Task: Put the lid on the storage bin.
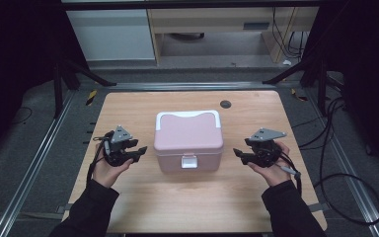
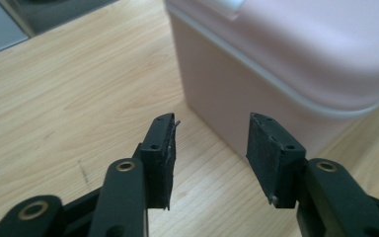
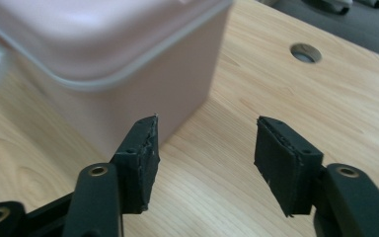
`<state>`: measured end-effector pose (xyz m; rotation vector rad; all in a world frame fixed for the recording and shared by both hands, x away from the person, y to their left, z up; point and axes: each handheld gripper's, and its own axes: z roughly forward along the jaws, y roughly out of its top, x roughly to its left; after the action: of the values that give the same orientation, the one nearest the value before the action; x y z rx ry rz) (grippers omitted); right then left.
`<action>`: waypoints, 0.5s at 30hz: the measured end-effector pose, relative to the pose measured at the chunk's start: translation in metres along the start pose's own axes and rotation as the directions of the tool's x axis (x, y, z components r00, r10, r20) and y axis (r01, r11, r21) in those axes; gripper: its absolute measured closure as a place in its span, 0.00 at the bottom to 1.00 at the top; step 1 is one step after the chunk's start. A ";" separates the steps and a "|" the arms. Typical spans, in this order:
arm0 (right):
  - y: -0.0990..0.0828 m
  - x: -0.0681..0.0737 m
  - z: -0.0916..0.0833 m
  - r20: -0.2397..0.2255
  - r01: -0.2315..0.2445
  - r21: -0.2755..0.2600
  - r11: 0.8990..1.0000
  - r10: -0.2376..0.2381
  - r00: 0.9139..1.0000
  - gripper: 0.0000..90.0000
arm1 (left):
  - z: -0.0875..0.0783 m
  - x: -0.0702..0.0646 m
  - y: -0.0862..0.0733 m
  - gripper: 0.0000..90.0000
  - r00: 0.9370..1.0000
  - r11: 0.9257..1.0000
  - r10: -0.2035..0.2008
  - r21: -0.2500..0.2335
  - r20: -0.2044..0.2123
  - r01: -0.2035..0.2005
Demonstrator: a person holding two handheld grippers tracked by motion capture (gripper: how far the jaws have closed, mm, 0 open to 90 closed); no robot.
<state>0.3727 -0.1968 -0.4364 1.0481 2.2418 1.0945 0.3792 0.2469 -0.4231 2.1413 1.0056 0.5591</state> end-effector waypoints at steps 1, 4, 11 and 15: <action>-0.004 -0.005 0.002 0.010 -0.011 0.007 1.000 0.011 1.000 0.44 | 0.002 0.002 -0.002 0.57 1.000 1.000 -0.008 0.007 -0.006 0.008; -0.013 -0.015 0.006 0.036 -0.035 0.034 0.999 0.034 0.999 0.40 | 0.012 0.014 -0.012 0.56 0.999 0.998 -0.041 0.043 -0.024 0.042; -0.038 -0.043 0.014 0.120 -0.119 0.104 0.987 0.106 0.987 0.36 | 0.026 0.040 -0.033 0.48 0.992 0.988 -0.110 0.104 -0.066 0.116; -0.048 -0.054 0.015 0.151 -0.148 0.134 0.980 0.128 0.980 0.35 | 0.031 0.050 -0.043 0.44 0.987 0.981 -0.137 0.125 -0.080 0.147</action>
<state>0.3948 -0.2510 -0.4810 1.3164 2.1879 0.8904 0.4077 0.2938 -0.4711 2.1541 1.2549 0.5160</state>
